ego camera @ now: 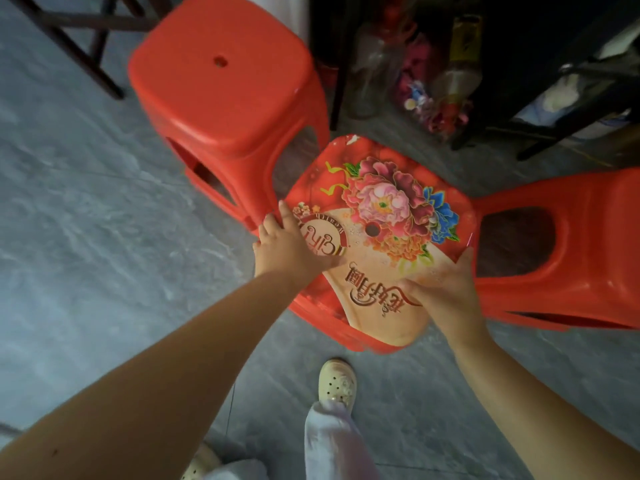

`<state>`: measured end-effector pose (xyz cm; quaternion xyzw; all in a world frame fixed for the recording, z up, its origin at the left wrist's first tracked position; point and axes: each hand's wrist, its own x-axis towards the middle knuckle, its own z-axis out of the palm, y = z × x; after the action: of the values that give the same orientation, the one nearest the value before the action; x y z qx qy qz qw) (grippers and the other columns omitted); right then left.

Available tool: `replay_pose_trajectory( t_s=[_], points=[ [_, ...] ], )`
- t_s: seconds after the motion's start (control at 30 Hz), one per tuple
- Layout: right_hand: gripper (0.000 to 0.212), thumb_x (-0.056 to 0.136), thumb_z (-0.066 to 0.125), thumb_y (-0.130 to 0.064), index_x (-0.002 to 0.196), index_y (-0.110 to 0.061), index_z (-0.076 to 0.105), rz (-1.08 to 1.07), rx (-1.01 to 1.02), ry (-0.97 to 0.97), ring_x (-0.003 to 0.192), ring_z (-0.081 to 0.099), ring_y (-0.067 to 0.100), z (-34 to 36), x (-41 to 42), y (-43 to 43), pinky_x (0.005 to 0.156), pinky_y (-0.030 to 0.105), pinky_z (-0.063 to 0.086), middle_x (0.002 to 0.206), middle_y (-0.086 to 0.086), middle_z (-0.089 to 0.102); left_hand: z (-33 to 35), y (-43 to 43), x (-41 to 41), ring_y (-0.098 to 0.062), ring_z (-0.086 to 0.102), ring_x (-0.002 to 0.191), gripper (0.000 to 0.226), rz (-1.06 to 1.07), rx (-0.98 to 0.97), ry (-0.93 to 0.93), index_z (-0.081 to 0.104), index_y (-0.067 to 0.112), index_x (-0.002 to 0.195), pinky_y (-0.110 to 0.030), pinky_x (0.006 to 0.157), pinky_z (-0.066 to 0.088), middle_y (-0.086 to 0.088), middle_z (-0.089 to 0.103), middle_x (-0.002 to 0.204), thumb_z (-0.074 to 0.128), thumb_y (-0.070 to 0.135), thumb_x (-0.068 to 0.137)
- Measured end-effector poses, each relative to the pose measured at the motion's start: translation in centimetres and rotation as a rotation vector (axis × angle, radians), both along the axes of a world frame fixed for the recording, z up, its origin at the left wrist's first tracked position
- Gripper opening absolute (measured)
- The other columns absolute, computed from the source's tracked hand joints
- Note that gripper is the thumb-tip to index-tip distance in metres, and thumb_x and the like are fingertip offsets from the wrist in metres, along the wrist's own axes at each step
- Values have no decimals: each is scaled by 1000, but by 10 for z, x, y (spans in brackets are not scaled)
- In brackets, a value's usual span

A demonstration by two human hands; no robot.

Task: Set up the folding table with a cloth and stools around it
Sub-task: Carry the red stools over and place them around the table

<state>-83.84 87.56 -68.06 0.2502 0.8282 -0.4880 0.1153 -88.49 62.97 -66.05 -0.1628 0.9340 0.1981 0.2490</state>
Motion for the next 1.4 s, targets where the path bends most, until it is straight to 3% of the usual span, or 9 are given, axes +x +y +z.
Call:
replay_pose_trajectory(
  t_s=[0.1,0.23,0.47,0.6,0.67,0.9,1.03,1.2,1.4],
  points=[
    [89,58,87,-8,123,-53,45,142,20,58,122,55,20,19,23,-57,110,47,35,124,1,62,6,-56,41,-33,22,140,144,86,37,-6,-5,14,150,-47,112,28,-17,22,149,73,77,47],
    [118,45,84,-39,144,-16,24,198,61,3,125,52,19,27,58,-129,107,47,40,135,5,53,14,-133,95,-31,31,135,143,201,102,-55,-1,13,150,-43,106,35,-15,27,144,77,73,46],
    [115,44,87,-21,142,-29,28,439,29,-48,109,62,10,45,99,-294,96,43,50,122,-8,63,24,-285,213,-31,31,134,141,474,103,-39,1,11,150,-44,104,37,-15,30,141,74,76,48],
    [115,60,81,10,149,-22,14,622,-25,-73,93,56,-13,45,122,-411,84,9,47,120,-13,57,27,-375,281,-32,26,137,139,675,58,-12,-1,10,150,-47,106,35,-17,26,145,73,75,52],
    [118,66,79,8,152,-14,1,751,13,-82,104,51,-4,43,134,-473,73,-7,34,127,-12,44,25,-417,319,-33,25,138,136,805,51,13,-1,8,149,-47,107,33,-18,25,145,73,72,55],
    [124,61,81,-15,152,-22,-3,1270,168,-67,134,41,24,15,158,-665,110,39,37,151,5,33,14,-507,434,-37,24,138,120,1193,100,166,-5,3,149,-43,108,29,-22,21,146,72,53,72],
    [130,61,80,-10,150,-18,-15,1454,231,-60,139,34,23,2,187,-747,114,39,31,156,6,23,2,-525,479,-39,18,140,124,1338,114,177,-8,0,148,-46,112,28,-25,13,148,74,52,70],
    [100,79,69,-6,153,-18,2,1641,356,24,147,10,23,-10,223,-799,114,26,13,160,16,-5,-12,-543,513,-37,24,139,126,1452,107,139,-9,3,149,-44,107,34,-22,12,149,77,50,70],
    [85,86,61,-6,152,-22,11,1615,384,107,148,7,21,-6,241,-809,115,30,14,160,10,-8,-16,-548,517,-35,24,139,124,1456,78,60,-11,3,148,-45,105,36,-21,11,150,76,48,72]
  ],
)
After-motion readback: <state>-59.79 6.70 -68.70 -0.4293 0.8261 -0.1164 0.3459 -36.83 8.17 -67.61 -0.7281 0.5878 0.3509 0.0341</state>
